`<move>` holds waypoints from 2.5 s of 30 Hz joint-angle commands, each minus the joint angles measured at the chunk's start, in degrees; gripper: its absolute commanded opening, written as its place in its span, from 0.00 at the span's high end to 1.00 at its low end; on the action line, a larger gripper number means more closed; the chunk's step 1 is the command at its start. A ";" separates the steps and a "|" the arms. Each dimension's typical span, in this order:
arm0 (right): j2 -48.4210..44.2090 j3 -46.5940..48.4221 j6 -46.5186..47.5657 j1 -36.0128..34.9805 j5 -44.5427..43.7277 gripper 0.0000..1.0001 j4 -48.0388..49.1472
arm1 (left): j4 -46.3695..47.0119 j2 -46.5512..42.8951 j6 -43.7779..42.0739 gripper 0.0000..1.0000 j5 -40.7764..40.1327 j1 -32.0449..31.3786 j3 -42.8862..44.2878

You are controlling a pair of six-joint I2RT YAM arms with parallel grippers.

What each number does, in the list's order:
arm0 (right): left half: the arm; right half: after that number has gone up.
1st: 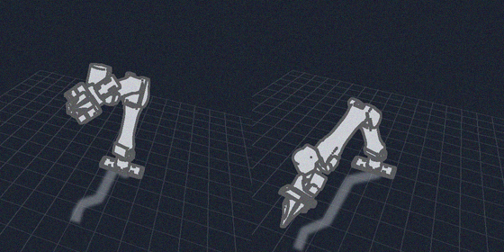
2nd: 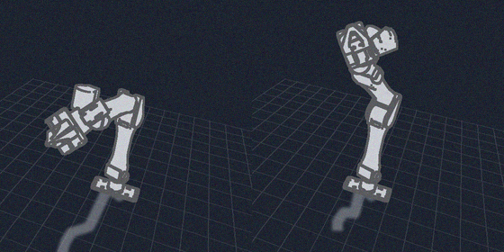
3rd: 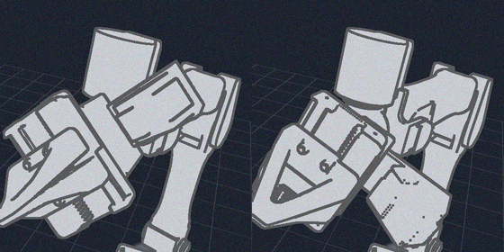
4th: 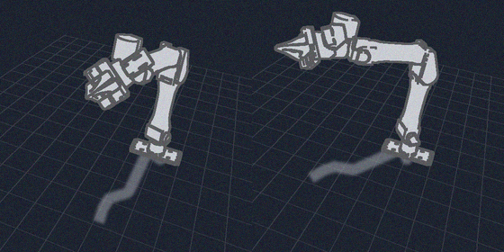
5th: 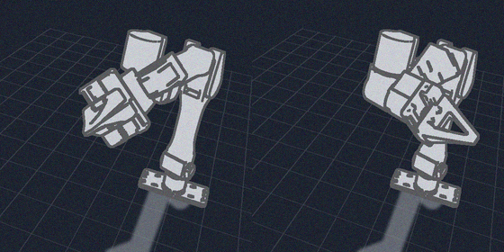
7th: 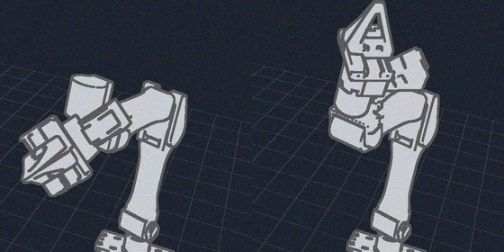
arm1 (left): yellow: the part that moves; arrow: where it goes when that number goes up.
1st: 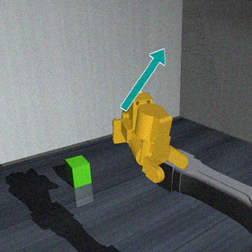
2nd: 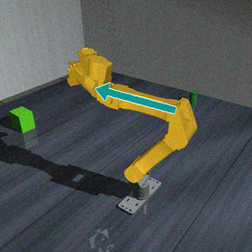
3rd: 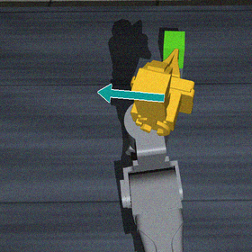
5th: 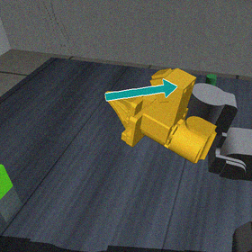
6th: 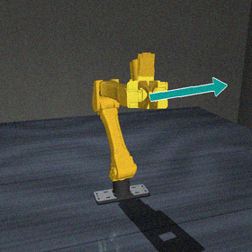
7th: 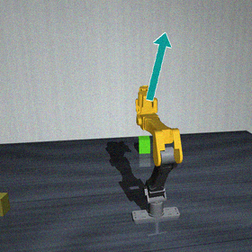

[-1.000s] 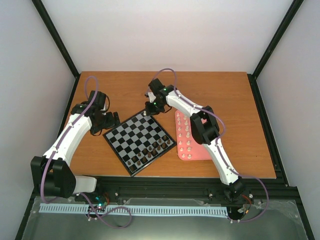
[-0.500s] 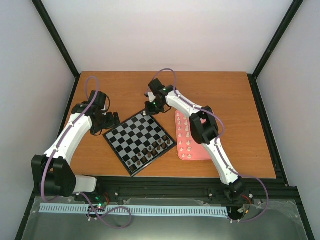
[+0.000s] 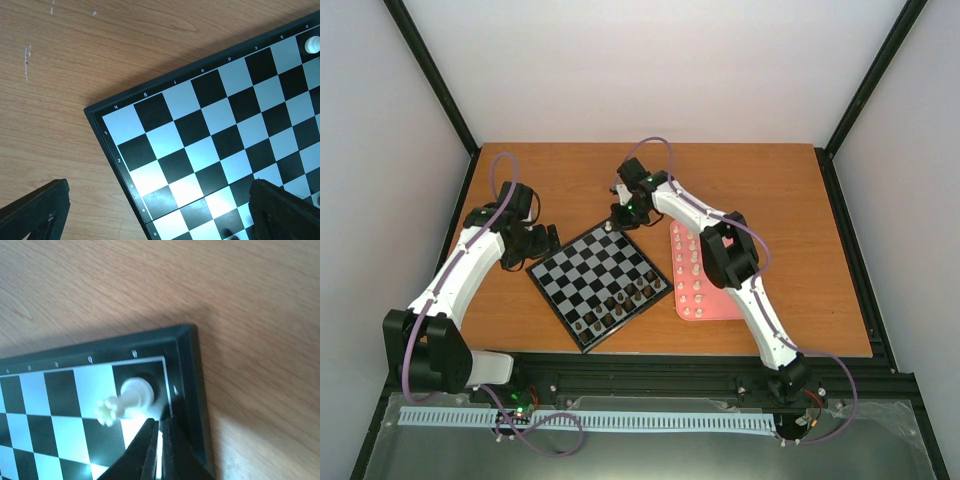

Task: Set up the chess pieces on the board
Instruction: Place the chess piece on the chessboard, then pick up the chess piece from the storage box.

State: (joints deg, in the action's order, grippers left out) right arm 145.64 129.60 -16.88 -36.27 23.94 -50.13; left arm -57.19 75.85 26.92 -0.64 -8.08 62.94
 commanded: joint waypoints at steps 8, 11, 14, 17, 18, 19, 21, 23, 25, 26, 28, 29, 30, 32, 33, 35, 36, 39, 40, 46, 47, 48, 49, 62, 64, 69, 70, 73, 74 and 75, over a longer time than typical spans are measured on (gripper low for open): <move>-18.37 -9.53 2.39 1.72 -14.20 0.56 -2.63 | 1.26 -0.36 -0.88 0.00 1.08 0.43 0.00; -21.97 -10.20 2.83 3.59 -19.92 0.43 -5.95 | 1.75 -0.36 -0.90 0.00 1.52 0.43 -0.22; -23.77 -11.77 3.42 6.30 -25.33 0.41 -10.43 | 2.25 -0.15 -1.03 0.00 2.09 0.43 -0.49; -24.86 -16.00 4.63 8.90 -29.26 0.37 -13.03 | 2.50 0.05 -1.13 0.00 2.55 0.42 -0.46; -25.14 -17.56 4.93 9.46 -30.86 0.36 -13.44 | 2.58 0.16 -1.12 0.00 2.60 0.43 -0.38; -25.33 -19.20 5.15 10.04 -31.51 0.36 -13.92 | 2.51 0.23 -1.16 0.00 2.66 0.43 -0.24; -25.37 -22.35 5.68 11.05 -31.61 0.37 -14.03 | 2.50 0.24 -1.14 0.00 2.64 0.43 -0.05; -25.03 -24.43 6.29 11.69 -31.22 0.37 -13.29 | 2.48 0.41 -1.12 0.00 2.63 0.41 0.06; -24.19 -25.41 6.85 11.92 -30.28 0.38 -12.80 | 2.43 0.67 -1.03 0.00 2.79 0.43 0.16; -23.77 -25.71 6.98 12.05 -30.00 0.39 -12.58 | 2.40 0.72 -0.99 0.00 2.85 0.42 0.17; -22.97 -26.21 7.20 12.01 -29.71 0.39 -12.10 | 2.41 0.74 -0.81 0.00 2.92 0.43 0.09; -22.61 -26.31 7.38 12.02 -29.33 0.40 -11.92 | 2.49 0.76 -0.67 0.00 2.90 0.43 0.04; -22.38 -26.40 7.54 12.02 -29.05 0.40 -11.71 | 2.52 0.78 -0.55 0.00 2.85 0.43 -0.05; -21.74 -26.42 7.88 12.11 -28.43 0.41 -11.56 | 2.51 0.78 -0.49 0.00 2.86 0.43 -0.22; -21.49 -26.46 8.04 12.10 -28.19 0.43 -11.54 | 2.59 0.77 -0.42 0.00 2.83 0.43 -0.33; -20.87 -26.55 8.45 12.13 -27.57 0.46 -11.61 | 2.63 0.75 -0.29 0.00 2.74 0.43 -0.53; -20.69 -26.70 8.68 12.10 -26.85 0.46 -11.58 | 2.73 0.77 -0.24 0.00 2.73 0.43 -0.61; -20.76 -27.71 8.88 12.12 -25.69 0.47 -11.09 | 2.85 0.78 -0.15 0.00 2.88 0.43 -0.95; -20.83 -28.00 9.01 12.10 -25.03 0.47 -10.80 | 2.98 0.76 -0.07 0.00 2.80 0.42 -1.05; -19.78 -27.88 9.28 12.10 -24.09 0.47 -10.42 | 3.31 1.29 -0.17 0.00 3.02 0.43 -1.32; -19.52 -27.71 9.36 12.10 -24.08 0.48 -10.31 | 3.31 1.38 -0.23 0.00 3.06 0.43 -1.33; -19.14 -27.40 9.40 12.10 -23.98 0.49 -10.30 | 3.38 1.43 -0.20 0.00 3.10 0.43 -1.25; -18.68 -27.05 9.41 12.10 -23.91 0.50 -10.32 | 3.39 1.53 -0.24 0.00 3.15 0.43 -1.24; -16.39 -23.19 9.50 12.10 -23.58 0.65 -11.42 | 3.59 2.10 -0.26 0.00 3.19 0.42 -1.15; -16.38 -22.59 9.43 12.10 -23.76 0.63 -11.40 | 3.74 2.23 -0.36 0.00 3.20 0.43 -1.05; -15.28 -21.08 9.46 12.10 -24.01 0.66 -12.30 | 3.75 2.26 -0.37 0.00 3.20 0.43 -1.06; -15.21 -20.97 9.42 12.17 -23.97 0.70 -12.42 | 3.74 2.17 -0.37 0.00 3.21 0.43 -1.11; -15.00 -20.64 9.33 12.10 -23.90 0.77 -12.57 | 3.60 1.96 -0.31 0.00 3.20 0.43 -1.24; -14.99 -20.53 9.37 12.10 -23.86 0.77 -12.77 | 3.61 2.01 -0.29 0.00 3.25 0.43 -1.36; -14.93 -20.50 9.41 12.11 -23.86 0.77 -12.98 | 3.61 1.94 -0.32 0.00 3.20 0.43 -1.45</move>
State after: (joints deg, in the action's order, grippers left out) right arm 129.62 107.57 -7.70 -24.14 0.49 -61.71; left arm -54.68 77.84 26.87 2.00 -8.03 61.47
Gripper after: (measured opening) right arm 0.234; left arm 0.998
